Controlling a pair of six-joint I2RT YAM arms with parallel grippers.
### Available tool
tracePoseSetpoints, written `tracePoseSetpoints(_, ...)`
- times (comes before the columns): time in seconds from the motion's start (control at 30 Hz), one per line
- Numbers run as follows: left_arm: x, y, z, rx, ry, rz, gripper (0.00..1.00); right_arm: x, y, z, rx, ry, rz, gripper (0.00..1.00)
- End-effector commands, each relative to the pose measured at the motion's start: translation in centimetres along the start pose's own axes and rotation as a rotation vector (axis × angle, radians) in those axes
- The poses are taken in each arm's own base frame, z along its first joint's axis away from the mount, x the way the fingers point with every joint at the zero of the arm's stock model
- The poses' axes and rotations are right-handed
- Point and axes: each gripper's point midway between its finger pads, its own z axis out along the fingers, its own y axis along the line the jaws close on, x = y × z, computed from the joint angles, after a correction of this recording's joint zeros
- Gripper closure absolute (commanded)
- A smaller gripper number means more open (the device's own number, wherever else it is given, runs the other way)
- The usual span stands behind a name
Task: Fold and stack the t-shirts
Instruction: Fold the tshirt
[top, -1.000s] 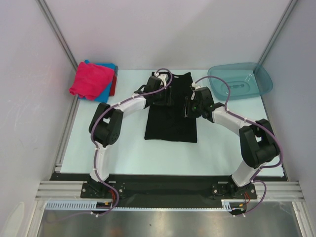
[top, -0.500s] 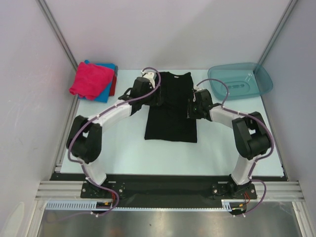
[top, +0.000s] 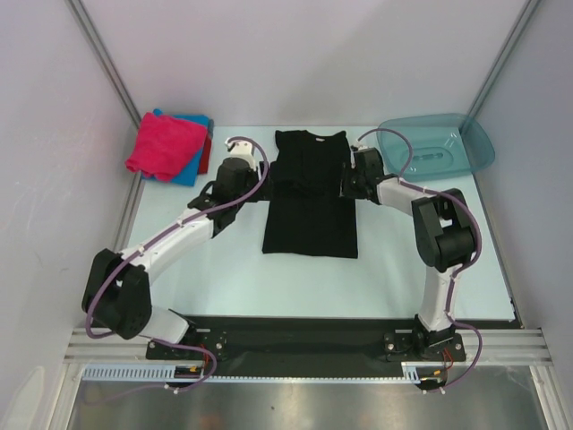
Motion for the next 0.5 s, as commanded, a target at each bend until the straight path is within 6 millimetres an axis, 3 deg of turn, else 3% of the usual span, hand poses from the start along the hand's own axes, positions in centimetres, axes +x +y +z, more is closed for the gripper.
tracePoseSetpoints(0.0,-1.8,1.1,0.0,-0.063,-0.068,-0.022,0.25,-4.7,1.2,-2.4,-0.006,-0.123,-0.029,0.59)
tracePoseSetpoints(0.17,-0.9,1.3,0.8,-0.089,-0.026,-0.042,0.21,-5.4,1.5,-6.3,-0.016,-0.176,-0.039,0.56)
tracePoseSetpoints(0.3,1.1,0.8,1.0,-0.054,0.031,-0.049,0.20,-4.7,-0.9,-9.1,0.067,-0.192,-0.039,0.51)
tracePoseSetpoints(0.33,2.5,0.9,0.8,-0.042,0.059,-0.059,0.20,-4.1,-2.2,-9.6,0.089,-0.178,-0.017,0.49)
tracePoseSetpoints(0.47,6.0,0.9,-0.1,0.004,0.099,-0.100,0.18,-1.7,-3.9,-11.9,0.083,-0.137,0.049,0.44)
